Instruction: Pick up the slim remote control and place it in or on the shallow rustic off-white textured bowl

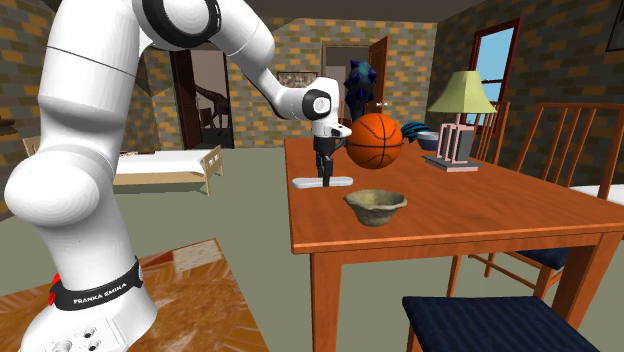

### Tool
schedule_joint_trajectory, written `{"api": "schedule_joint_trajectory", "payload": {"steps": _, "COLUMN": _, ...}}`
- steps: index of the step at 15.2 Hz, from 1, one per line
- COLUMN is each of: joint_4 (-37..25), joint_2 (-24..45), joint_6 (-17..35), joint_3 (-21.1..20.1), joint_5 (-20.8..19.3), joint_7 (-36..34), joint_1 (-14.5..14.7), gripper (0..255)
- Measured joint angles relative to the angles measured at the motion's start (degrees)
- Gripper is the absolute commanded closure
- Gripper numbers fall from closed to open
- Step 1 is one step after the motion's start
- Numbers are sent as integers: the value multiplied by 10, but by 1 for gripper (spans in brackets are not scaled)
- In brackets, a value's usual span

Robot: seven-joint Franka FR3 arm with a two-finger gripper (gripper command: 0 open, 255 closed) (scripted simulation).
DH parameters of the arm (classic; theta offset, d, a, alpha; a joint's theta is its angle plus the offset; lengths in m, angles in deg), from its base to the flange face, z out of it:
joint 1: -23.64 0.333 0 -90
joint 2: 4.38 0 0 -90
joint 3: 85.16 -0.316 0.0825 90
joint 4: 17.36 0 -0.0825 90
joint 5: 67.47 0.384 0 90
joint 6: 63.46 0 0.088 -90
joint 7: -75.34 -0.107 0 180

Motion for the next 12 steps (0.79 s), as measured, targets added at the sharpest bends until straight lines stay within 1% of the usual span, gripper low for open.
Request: {"api": "schedule_joint_trajectory", "payload": {"steps": 12, "joint_4": -36, "joint_2": -36, "joint_6": -72, "joint_3": -4, "joint_5": 10, "joint_7": 5, "joint_1": -2, "gripper": 255}}
